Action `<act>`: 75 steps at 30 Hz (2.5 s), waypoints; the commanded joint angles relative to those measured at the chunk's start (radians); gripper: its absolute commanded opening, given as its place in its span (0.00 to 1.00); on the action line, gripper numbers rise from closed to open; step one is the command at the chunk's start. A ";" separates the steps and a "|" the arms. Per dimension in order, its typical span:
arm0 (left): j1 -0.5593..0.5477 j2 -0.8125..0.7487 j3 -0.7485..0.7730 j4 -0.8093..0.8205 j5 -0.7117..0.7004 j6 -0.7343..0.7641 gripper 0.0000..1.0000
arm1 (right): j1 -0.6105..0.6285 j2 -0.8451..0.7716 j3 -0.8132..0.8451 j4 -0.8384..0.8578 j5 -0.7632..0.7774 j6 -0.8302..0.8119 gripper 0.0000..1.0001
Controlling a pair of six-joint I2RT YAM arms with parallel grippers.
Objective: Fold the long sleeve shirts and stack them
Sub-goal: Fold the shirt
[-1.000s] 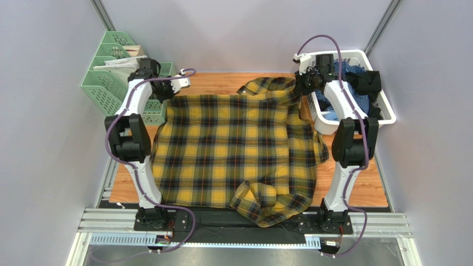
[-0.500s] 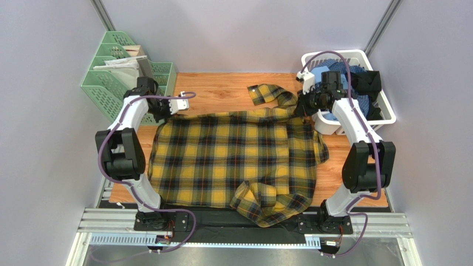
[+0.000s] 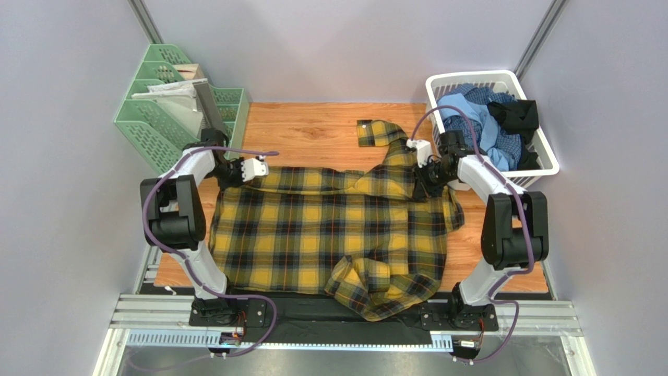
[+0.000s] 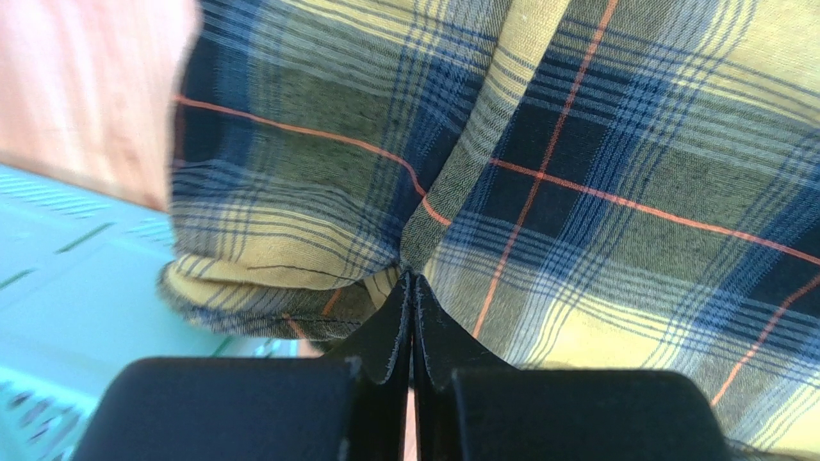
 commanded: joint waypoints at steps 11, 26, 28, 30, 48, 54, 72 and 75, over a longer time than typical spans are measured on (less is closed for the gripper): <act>-0.026 0.066 -0.022 -0.021 -0.111 -0.064 0.00 | 0.013 0.148 -0.001 0.005 0.218 -0.150 0.00; -0.014 -0.019 0.143 -0.264 0.023 -0.154 0.47 | 0.035 0.034 0.252 -0.246 0.012 -0.116 0.61; -0.014 -0.039 0.202 -0.266 0.117 -0.194 0.56 | 0.038 0.030 0.324 -0.188 0.011 -0.055 0.61; -0.014 -0.064 0.258 -0.257 0.216 -0.284 0.62 | 0.050 0.074 0.375 -0.110 0.052 -0.026 0.61; -0.017 -0.234 0.187 0.059 0.366 -0.670 0.99 | 0.205 0.787 1.145 -0.011 0.224 0.076 0.74; -0.023 0.011 0.395 -0.352 0.346 -0.319 0.99 | 0.173 0.486 0.814 -0.066 0.103 -0.062 0.75; -0.106 0.016 0.012 -0.028 0.005 -0.029 0.63 | 0.133 0.234 0.361 -0.258 0.130 -0.190 0.54; -0.108 0.014 -0.017 0.008 -0.022 -0.012 0.63 | 0.105 0.191 0.306 -0.258 0.140 -0.178 0.54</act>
